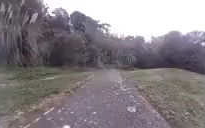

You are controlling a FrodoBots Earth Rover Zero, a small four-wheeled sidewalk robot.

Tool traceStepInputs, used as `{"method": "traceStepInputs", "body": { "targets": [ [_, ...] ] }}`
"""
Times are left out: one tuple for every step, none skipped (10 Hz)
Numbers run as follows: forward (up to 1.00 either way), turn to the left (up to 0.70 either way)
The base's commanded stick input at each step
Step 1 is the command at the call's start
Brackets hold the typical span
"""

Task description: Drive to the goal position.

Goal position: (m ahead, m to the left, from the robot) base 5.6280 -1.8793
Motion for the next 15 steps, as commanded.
{"method": "traceStepInputs", "body": {
  "targets": [
    [0.45, 0.00],
    [0.45, 0.00],
    [0.45, 0.00],
    [0.45, 0.00],
    [0.45, 0.00],
    [0.45, 0.00],
    [0.45, 0.00],
    [0.45, 0.00],
    [0.45, 0.00],
    [0.45, 0.00],
    [0.45, 0.00],
    [0.45, 0.00],
    [0.45, 0.00],
    [0.45, 0.00],
    [0.45, 0.00]
  ]
}}
